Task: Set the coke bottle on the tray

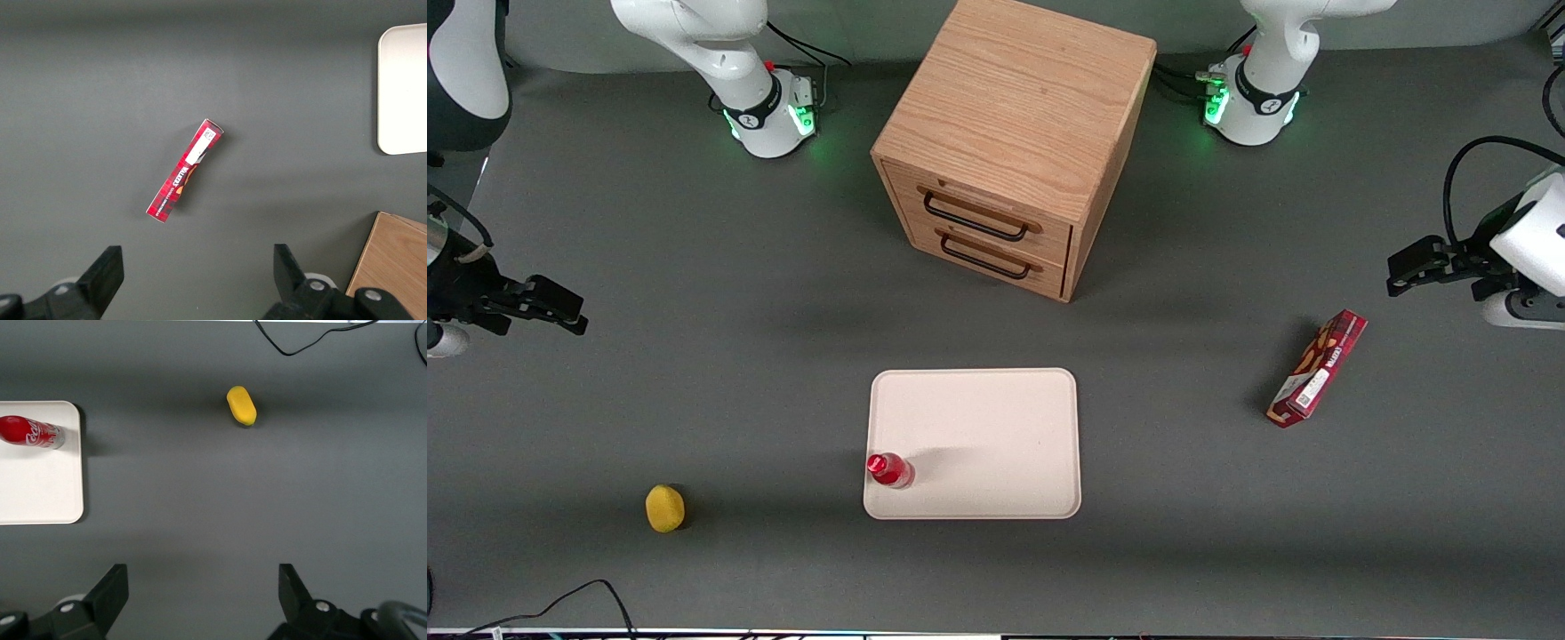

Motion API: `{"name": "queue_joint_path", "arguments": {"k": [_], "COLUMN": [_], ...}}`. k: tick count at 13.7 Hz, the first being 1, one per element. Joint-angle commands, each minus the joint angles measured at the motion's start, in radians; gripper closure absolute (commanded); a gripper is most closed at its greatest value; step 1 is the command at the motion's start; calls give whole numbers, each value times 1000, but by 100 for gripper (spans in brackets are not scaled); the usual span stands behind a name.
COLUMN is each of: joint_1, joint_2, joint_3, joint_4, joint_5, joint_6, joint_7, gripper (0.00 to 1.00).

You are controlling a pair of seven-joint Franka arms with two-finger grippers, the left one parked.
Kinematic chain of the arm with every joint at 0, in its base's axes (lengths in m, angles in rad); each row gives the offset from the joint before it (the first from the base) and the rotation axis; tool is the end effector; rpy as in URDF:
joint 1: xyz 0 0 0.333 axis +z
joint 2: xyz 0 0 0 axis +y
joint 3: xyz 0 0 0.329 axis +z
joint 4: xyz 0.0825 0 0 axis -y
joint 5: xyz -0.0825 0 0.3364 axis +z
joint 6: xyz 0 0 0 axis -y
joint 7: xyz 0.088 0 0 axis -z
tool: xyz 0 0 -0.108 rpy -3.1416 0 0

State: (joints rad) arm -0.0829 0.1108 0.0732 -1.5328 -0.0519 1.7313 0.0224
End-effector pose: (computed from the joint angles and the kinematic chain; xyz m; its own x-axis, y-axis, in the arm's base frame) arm 0.5568 -0.0127 0.6090 0.9957 -0.0249 0.0887 -0.0287 -0.9987 0.0417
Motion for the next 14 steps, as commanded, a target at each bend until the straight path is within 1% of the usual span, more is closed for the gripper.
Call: {"name": "queue_joint_path", "arguments": {"k": [1, 4, 14], "joint_1": [-12, -24, -26], "joint_2": [-22, -34, -20], "joint_3": [8, 7, 7], "joint_4": [-14, -9, 28], "joint_5": [18, 14, 6], "joint_6": [14, 8, -24], "joint_7": [-36, -76, -61], "gripper": [0, 0, 0]}}
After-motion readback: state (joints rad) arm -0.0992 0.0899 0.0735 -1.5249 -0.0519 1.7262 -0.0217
